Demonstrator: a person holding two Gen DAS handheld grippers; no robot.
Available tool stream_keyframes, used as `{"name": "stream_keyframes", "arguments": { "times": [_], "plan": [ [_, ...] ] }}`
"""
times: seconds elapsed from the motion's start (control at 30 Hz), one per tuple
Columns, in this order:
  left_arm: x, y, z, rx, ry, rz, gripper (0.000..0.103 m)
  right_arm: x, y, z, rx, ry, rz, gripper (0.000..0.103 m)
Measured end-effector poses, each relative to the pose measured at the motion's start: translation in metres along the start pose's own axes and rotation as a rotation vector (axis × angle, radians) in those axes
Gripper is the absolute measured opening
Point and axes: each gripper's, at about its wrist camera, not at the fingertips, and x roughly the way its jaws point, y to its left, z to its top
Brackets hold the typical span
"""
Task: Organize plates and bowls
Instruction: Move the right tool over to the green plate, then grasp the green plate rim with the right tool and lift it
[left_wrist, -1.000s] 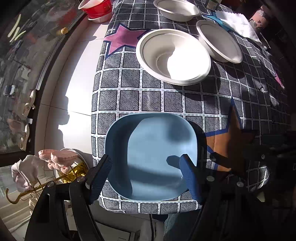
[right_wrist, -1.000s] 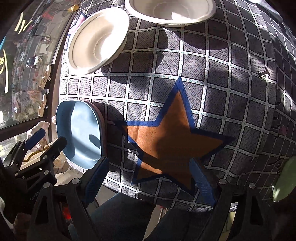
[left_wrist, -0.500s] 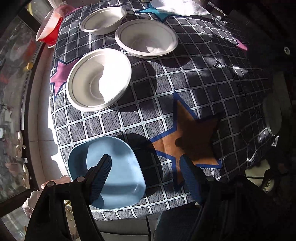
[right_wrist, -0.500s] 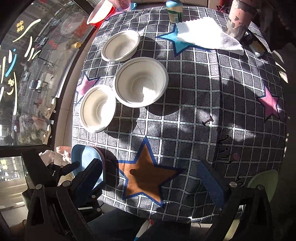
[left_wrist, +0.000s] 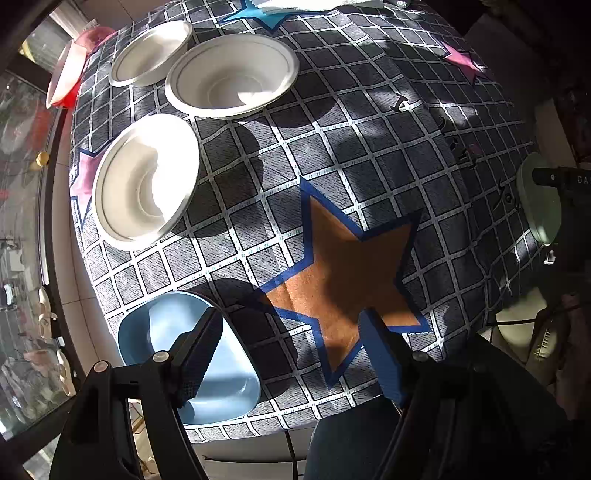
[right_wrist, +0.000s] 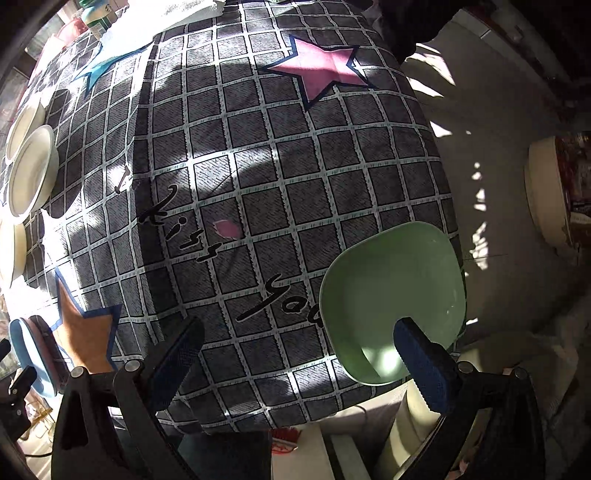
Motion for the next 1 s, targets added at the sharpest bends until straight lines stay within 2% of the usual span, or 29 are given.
{"name": "stream_keyframes", "arguments": {
  "times": [0.1, 0.17, 0.33, 0.47, 0.63, 0.83, 0.9, 1.0],
  "plan": [
    [0.003, -0.007, 0.005, 0.010, 0.020, 0.011, 0.079, 0.007, -0.031, 0.006, 0.046, -0.029, -0.055, 0.103],
    [0.006, -0.012, 0.009, 0.020, 0.032, 0.016, 0.079, 0.013, -0.051, 0.011, 0.075, -0.036, -0.058, 0.103],
    [0.009, -0.026, 0.018, 0.043, 0.048, 0.028, 0.079, 0.037, -0.092, 0.024, 0.108, -0.004, -0.094, 0.103],
    [0.011, -0.035, 0.023, 0.049, 0.060, 0.030, 0.079, 0.059, -0.116, 0.027, 0.170, 0.058, -0.010, 0.103],
    [0.014, -0.041, 0.025, 0.059, 0.074, 0.037, 0.079, 0.075, -0.115, 0.018, 0.198, 0.092, 0.085, 0.103],
    [0.019, -0.045, 0.028, 0.077, 0.091, 0.049, 0.079, 0.064, -0.081, 0.003, 0.183, 0.100, 0.210, 0.103],
    [0.019, -0.046, 0.029, 0.080, 0.090, 0.051, 0.079, 0.056, -0.070, 0.001, 0.144, 0.066, 0.179, 0.103],
    [0.019, -0.046, 0.031, 0.076, 0.091, 0.050, 0.079, 0.045, -0.065, 0.001, 0.080, 0.004, 0.082, 0.103]
  ]
}}
